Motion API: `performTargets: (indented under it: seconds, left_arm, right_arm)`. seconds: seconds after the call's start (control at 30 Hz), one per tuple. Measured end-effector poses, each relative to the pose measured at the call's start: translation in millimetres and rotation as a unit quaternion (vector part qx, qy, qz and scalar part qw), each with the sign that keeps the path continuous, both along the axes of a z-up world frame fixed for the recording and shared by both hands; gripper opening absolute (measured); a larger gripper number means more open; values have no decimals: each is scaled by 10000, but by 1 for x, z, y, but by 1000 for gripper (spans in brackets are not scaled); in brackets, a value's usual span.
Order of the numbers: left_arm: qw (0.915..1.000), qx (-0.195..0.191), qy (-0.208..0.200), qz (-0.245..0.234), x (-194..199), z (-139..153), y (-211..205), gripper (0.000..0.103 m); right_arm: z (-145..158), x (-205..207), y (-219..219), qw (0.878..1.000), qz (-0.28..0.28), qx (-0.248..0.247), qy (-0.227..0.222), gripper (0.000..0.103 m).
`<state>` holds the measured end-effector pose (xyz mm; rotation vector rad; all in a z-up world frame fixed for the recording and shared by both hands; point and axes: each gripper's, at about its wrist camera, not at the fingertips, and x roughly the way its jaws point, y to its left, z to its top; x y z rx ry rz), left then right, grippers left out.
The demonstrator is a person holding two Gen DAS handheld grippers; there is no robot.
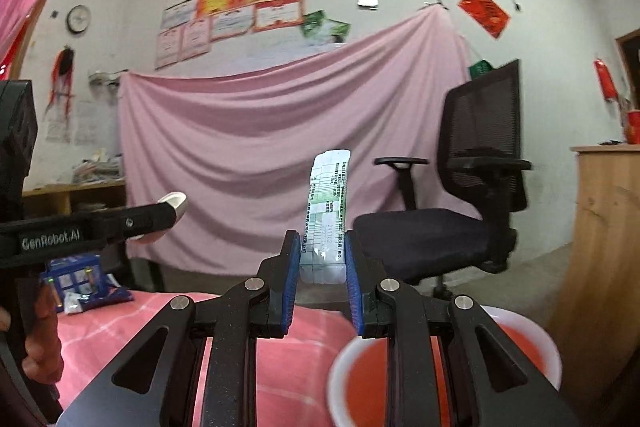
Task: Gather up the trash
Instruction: 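Carry blister and white tube over the orange bin and open both tools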
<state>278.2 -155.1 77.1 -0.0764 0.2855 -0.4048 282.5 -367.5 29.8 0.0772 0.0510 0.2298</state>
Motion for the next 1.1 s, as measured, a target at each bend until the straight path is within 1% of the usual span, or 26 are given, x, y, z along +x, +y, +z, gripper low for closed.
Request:
performTargets:
  seconds: [0.13,0.3,0.43,0.6,0.67,0.7,0.73,0.87,0.9,0.93,0.97,1.03,1.1]
  left_arm:
    - [9996,67,167,-217,10,-5,-30,26]
    - [9983,86,406,-402,26,-12,-55,26]
    - [9956,54,752,-562,44,-25,-71,26]
    - [9895,81,1215,-776,64,-40,-89,26]
    - [9871,91,1369,-828,70,-46,-94,26]
    - [9861,86,1419,-854,71,-47,-95,26]
    - [9850,77,1476,-889,73,-50,-96,26]
    - [9811,131,1652,-997,78,-59,-100,26]
    - [9805,135,1676,-1016,77,-60,-100,28]
    - [9797,138,1708,-1038,77,-61,-101,30]
    - [9793,146,1729,-1038,78,-62,-101,34]
    - [9792,129,1747,-1025,77,-63,-101,36]
    - [9793,58,1757,-1005,75,-62,-98,36]
  right_arm:
    - [-2,4,-20,9995,-230,138,141,20]
    - [-7,14,-38,9977,-456,292,399,20]
    - [-16,22,-50,9946,-562,509,703,20]
    - [-27,34,-63,9878,-743,705,1175,20]
    - [-30,37,-68,9855,-839,726,1286,24]
    - [-32,37,-71,9840,-905,757,1332,30]
    - [-33,37,-74,9831,-937,793,1360,33]
    - [-35,39,-83,9799,-1045,886,1449,33]
    - [-35,39,-85,9791,-1070,910,1472,34]
    - [-35,40,-87,9786,-1077,923,1491,35]
    - [-36,40,-87,9780,-1086,930,1521,36]
    - [-37,42,-87,9776,-1093,914,1552,41]
    - [-37,42,-86,9775,-1093,883,1572,43]
